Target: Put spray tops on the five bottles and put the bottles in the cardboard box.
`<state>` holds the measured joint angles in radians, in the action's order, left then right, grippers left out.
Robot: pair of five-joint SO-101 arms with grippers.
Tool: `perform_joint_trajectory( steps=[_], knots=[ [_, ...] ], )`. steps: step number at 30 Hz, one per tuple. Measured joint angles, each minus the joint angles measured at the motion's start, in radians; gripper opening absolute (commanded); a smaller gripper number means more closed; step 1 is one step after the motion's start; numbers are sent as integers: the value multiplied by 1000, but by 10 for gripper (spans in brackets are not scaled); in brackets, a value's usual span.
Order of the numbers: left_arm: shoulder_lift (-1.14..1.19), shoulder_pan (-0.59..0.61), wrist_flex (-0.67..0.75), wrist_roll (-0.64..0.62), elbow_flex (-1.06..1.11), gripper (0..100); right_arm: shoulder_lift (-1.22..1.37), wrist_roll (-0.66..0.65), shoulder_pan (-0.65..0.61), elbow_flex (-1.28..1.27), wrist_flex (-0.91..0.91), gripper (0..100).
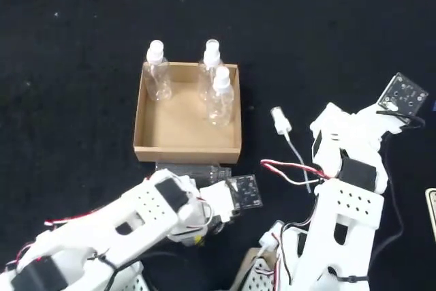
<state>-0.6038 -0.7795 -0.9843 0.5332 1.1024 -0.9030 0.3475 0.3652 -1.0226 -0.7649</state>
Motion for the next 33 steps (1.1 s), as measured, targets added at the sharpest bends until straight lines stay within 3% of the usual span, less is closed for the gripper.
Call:
perform_joint_trajectory(
  steps=[6, 11, 16, 20, 33],
  knots=[
    [-166, 2, -17, -12, 40, 63, 0, 0, 0, 0, 0, 283],
    [-247, 114, -235, 49, 37, 63, 0, 0, 0, 0, 0, 283],
    [-255, 249, -344, 187, 25, 203, 0, 0, 0, 0, 0, 283],
    [-204, 256, -338, 252, 25, 276, 0, 0, 0, 0, 0, 283],
    [-26, 239, -213, 259, -44, 275, 0, 0, 0, 0, 0, 283]
  ],
)
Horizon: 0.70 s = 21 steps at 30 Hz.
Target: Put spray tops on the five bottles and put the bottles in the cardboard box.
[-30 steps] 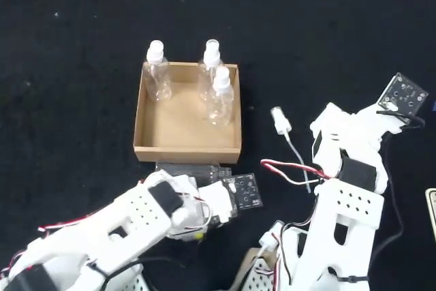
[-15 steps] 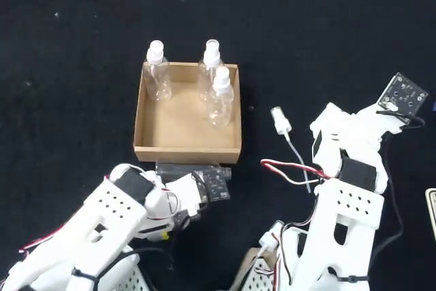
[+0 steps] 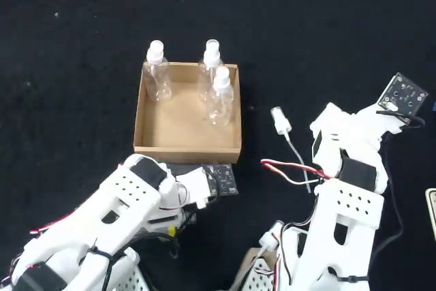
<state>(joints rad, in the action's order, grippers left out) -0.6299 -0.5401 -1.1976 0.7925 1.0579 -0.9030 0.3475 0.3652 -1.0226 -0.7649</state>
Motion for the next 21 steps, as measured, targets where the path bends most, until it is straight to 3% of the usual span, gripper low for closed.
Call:
perform_joint_trajectory(
  steps=[6, 12, 21],
  knots=[
    [31, -91, 87, -48, 29, 275, 0, 0, 0, 0, 0, 283],
    [63, -87, 124, -153, 48, 274, 0, 0, 0, 0, 0, 283],
    [64, -52, 130, -163, 100, 274, 0, 0, 0, 0, 0, 283]
  ],
)
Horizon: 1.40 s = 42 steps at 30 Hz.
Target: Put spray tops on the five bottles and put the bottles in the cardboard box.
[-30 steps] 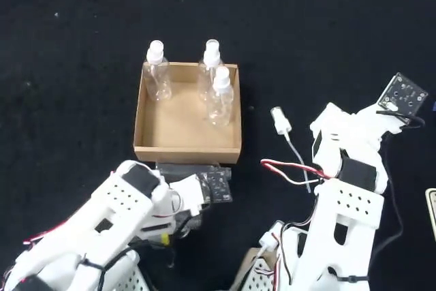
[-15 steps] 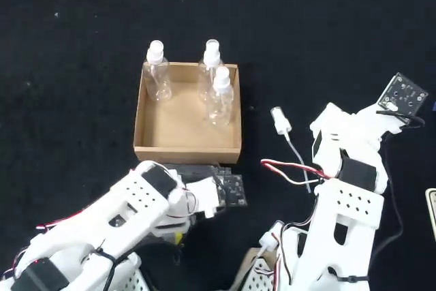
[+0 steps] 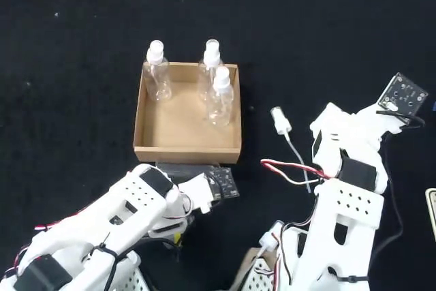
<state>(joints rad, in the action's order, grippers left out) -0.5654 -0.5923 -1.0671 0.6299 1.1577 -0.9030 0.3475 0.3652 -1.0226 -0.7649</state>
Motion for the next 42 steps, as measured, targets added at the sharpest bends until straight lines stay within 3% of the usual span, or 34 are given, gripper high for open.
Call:
perform_joint_trajectory(
  steps=[5, 10, 13, 19, 22, 30, 37, 42],
  knots=[
    [0, 0, 0, 0, 0, 259, 0, 0, 0, 0, 0, 283],
    [0, -8, 0, 6, 0, 27, 0, 0, 0, 0, 0, 283],
    [0, -8, -32, 8, -2, 65, 0, 0, 0, 0, 0, 283],
    [0, 51, -141, 9, -75, 30, 0, 0, 0, 0, 0, 283],
    [0, 143, -216, 49, -143, 30, 0, 0, 0, 0, 0, 283],
    [0, 500, -387, 296, -345, 30, 0, 0, 0, 0, 0, 283],
    [5, 825, -388, 336, -485, 30, 0, 0, 0, 0, 0, 279],
    [5, 1037, -269, 279, -500, 30, 6, -64, -20, 0, 0, 196]
  ],
)
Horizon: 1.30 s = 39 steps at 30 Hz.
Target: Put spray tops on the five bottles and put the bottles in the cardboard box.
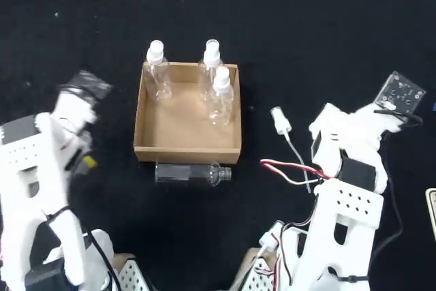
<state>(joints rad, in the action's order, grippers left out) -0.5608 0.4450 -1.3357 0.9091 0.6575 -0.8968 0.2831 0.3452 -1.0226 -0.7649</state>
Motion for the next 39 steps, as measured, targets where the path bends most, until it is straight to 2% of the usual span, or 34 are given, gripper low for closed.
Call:
perform_joint_trajectory(
  steps=[5, 12, 16, 19, 27, 37, 39],
  knots=[
    [0, 110, 87, -158, 0, 30, 117, -84, -58, 87, -9, 191],
    [0, 120, 255, -509, 0, 30, 459, -186, -83, 307, -110, 194],
    [0, 120, 339, -743, 0, 32, 646, -241, -166, 385, -127, 194],
    [3, 120, 358, -855, 0, 33, 706, -285, -215, 417, -127, 194],
    [3, 81, 364, -891, 14, 30, 838, -460, -276, 437, -127, 194],
    [3, 72, 364, -901, 14, 30, 1057, -566, -275, 555, -127, 191],
    [3, 72, 364, -901, 14, 30, 1102, -575, -275, 577, -127, 162]
  ],
)
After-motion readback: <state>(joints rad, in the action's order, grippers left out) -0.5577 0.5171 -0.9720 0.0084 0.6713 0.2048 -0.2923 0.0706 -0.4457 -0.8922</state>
